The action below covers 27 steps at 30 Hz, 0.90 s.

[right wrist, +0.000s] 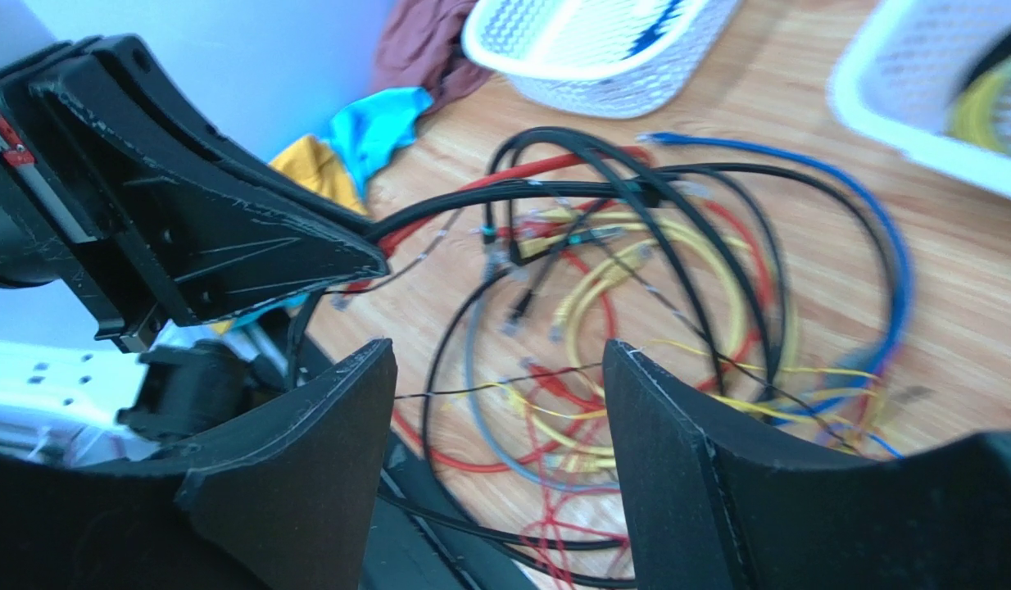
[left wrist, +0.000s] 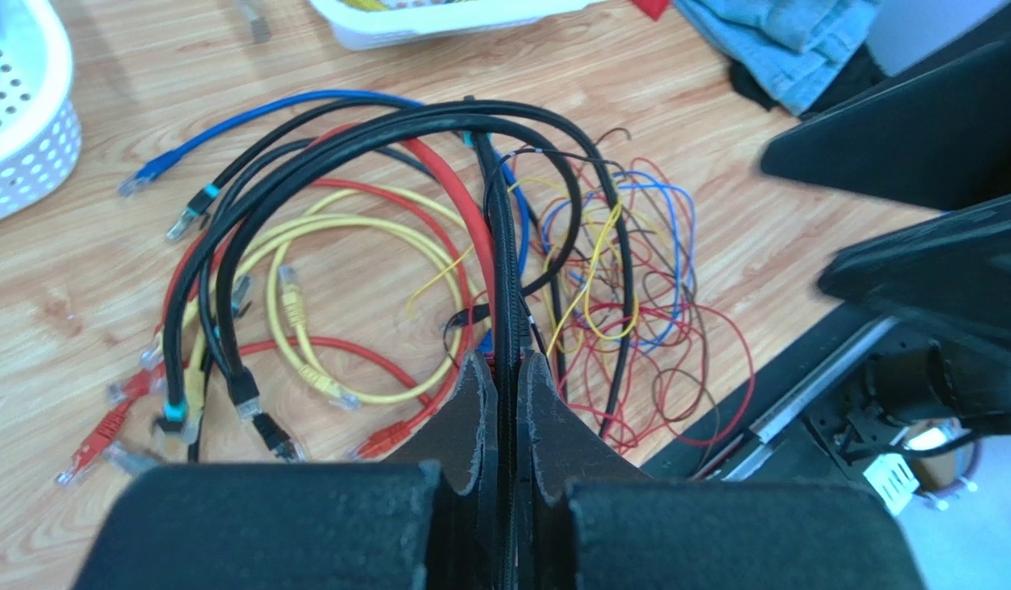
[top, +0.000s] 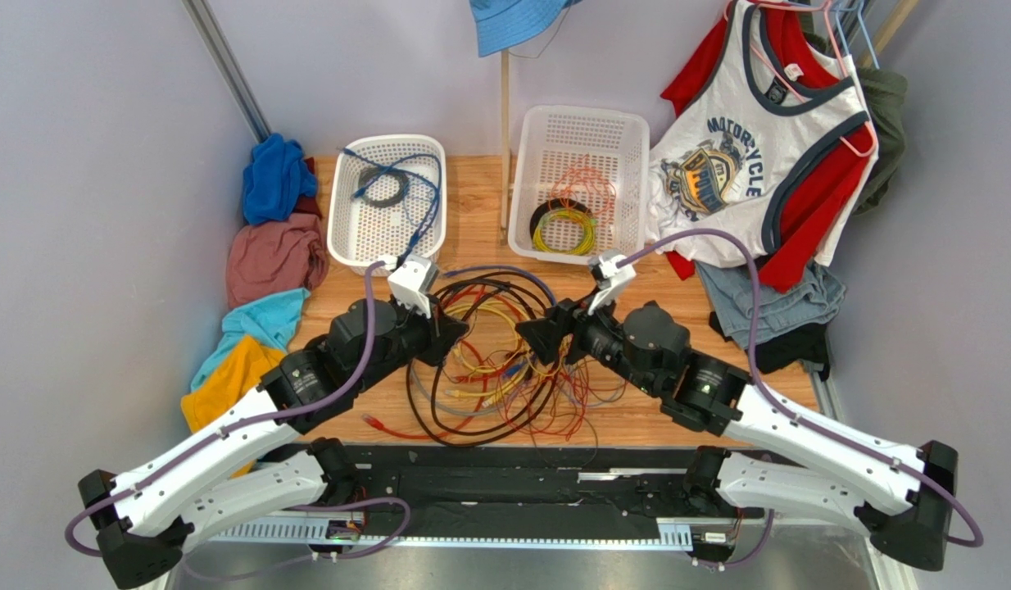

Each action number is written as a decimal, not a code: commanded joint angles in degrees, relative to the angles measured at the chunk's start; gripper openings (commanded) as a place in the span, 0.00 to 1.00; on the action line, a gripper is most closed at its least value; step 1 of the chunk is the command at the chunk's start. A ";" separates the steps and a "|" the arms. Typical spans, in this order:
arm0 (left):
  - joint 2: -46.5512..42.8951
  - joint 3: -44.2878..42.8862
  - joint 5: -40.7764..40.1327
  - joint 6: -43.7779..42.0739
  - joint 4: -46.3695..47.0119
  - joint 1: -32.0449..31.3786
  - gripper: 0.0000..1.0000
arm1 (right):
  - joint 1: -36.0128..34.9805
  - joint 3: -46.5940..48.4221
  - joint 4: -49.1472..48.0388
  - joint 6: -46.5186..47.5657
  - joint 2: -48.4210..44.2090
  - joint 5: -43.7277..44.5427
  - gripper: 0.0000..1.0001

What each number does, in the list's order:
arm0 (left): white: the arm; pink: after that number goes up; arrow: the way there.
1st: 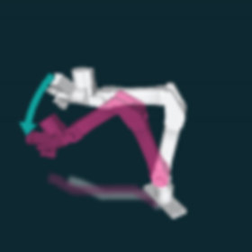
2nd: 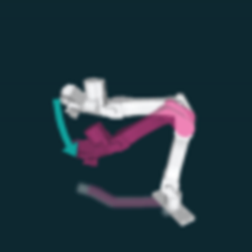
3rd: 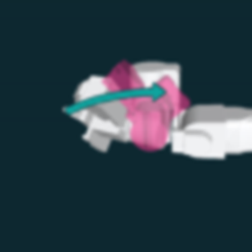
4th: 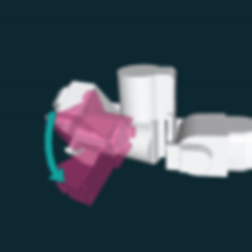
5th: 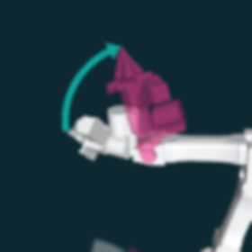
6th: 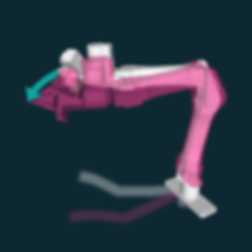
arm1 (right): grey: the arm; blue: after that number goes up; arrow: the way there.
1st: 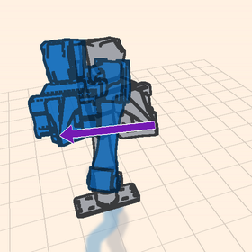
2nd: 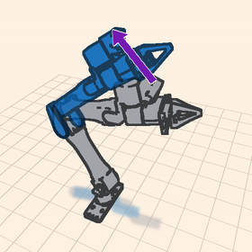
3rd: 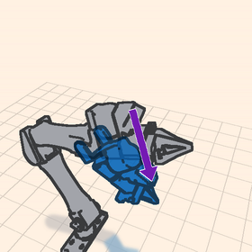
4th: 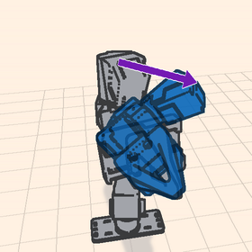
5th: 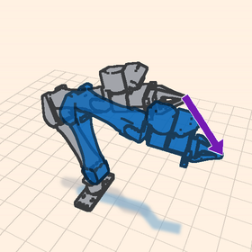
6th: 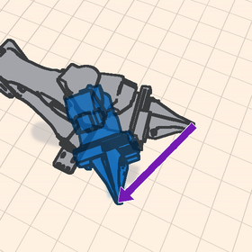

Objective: Untangle the cables

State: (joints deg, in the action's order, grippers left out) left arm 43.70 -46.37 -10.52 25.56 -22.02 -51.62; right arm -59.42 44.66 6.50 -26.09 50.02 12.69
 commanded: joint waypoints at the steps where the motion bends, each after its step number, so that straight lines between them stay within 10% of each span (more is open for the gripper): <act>1: -2.39 -0.39 4.89 -2.18 7.43 0.20 0.00 | 0.35 -1.23 -10.79 -3.70 2.80 -7.15 0.65; 7: 4.96 4.26 6.05 -0.61 6.64 0.20 0.10 | 0.36 -4.85 -8.37 -3.19 -2.56 -1.18 0.63; 9: 7.44 6.10 5.34 1.67 7.69 0.20 0.50 | 0.36 -4.67 -6.69 -2.74 -3.78 -0.12 0.63; 11: 8.94 6.64 3.85 3.52 8.22 0.20 0.66 | 0.36 -5.20 -4.22 -2.39 -4.49 0.67 0.62; 12: 8.51 7.08 2.02 4.66 8.31 0.20 0.99 | 0.36 -5.46 -3.96 -2.30 -5.10 1.02 0.62; 20: 0.33 5.77 -15.13 8.27 -0.02 0.55 0.99 | 0.36 -8.01 -2.72 -0.63 -6.43 3.66 0.61; 27: 10.23 5.50 -12.68 9.94 1.36 1.69 0.92 | 0.36 -8.28 -2.64 -0.02 -3.62 2.87 0.60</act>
State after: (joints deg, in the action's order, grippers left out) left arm 47.24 -39.81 -22.48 33.52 -20.43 -50.15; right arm -59.16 36.34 4.05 -27.22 45.47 14.90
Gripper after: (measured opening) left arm 0.934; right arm 0.604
